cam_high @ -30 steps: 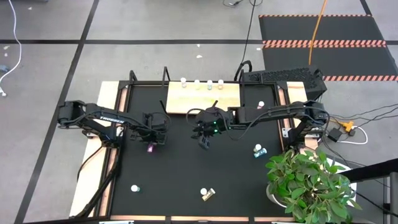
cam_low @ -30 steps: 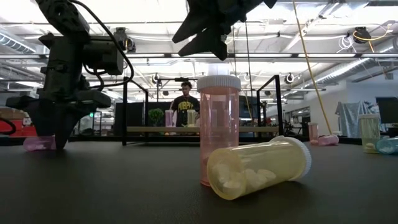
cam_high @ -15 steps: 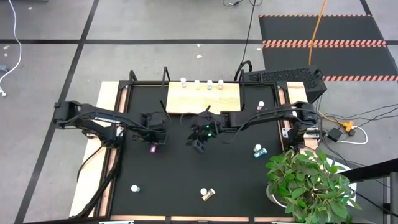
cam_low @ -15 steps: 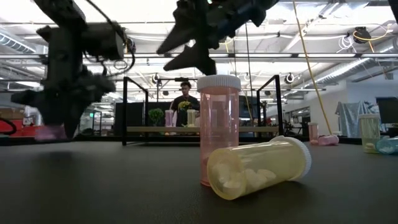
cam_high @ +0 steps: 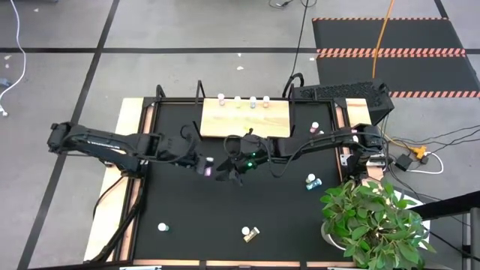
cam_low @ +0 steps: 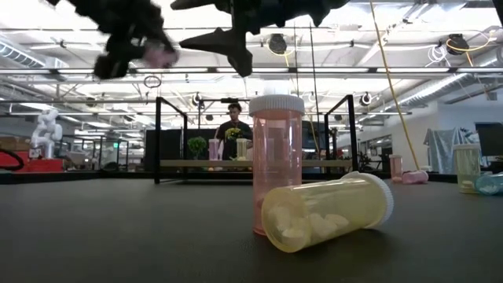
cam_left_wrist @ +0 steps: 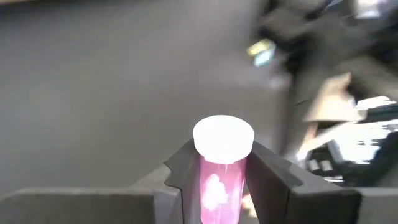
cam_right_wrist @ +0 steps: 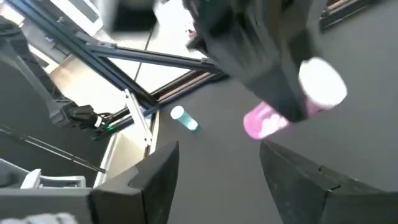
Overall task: Pick and place medicine bottles onto shelf by color
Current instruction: Put the bottom pink pill bottle on the shelf aligned with the other pink pill bottle
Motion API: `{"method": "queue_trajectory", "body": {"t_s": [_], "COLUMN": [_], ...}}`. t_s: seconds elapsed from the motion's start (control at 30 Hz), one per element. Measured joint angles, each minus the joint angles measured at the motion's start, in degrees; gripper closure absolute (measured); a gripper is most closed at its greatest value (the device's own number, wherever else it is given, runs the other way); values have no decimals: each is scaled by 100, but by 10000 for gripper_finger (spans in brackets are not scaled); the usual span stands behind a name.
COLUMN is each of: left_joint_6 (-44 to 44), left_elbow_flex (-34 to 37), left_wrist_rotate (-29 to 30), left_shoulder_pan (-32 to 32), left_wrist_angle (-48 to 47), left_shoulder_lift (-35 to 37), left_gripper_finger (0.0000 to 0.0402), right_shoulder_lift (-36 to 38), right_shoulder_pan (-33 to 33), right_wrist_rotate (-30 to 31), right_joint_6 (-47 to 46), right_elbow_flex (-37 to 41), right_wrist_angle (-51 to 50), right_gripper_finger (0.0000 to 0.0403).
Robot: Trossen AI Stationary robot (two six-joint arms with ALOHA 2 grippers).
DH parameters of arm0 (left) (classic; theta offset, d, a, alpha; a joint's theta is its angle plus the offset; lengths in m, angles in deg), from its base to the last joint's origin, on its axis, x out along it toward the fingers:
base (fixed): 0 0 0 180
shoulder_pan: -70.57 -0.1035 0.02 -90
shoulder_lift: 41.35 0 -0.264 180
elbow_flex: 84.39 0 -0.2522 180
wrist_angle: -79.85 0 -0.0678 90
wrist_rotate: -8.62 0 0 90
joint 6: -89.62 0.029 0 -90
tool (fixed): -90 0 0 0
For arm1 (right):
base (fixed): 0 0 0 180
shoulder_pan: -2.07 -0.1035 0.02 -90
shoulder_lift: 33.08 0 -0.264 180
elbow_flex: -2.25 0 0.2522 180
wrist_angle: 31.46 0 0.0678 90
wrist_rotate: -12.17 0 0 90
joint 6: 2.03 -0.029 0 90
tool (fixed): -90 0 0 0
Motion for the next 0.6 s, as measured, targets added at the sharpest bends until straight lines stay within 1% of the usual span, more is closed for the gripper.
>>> {"method": "queue_trajectory", "body": {"t_s": [0.07,0.2,0.5,0.6], "left_joint_6": [311,723,1458,1765], "left_elbow_flex": [-46,-42,-34,-31], "left_wrist_rotate": [140,208,294,325], "left_shoulder_pan": [38,44,68,68], "left_wrist_angle": [627,1372,2011,2311], "left_shoulder_lift": [-16,-23,-29,-34], "left_gripper_finger": [285,285,284,284], "right_shoulder_lift": [0,61,608,758], "right_shoulder_pan": [-26,-67,-221,-172], "right_wrist_rotate": [11,254,1344,1370], "right_joint_6": [31,45,694,750], "right_elbow_flex": [0,4,5,104], "right_wrist_angle": [-12,-253,-467,-342], "right_gripper_finger": [176,175,177,183]}}
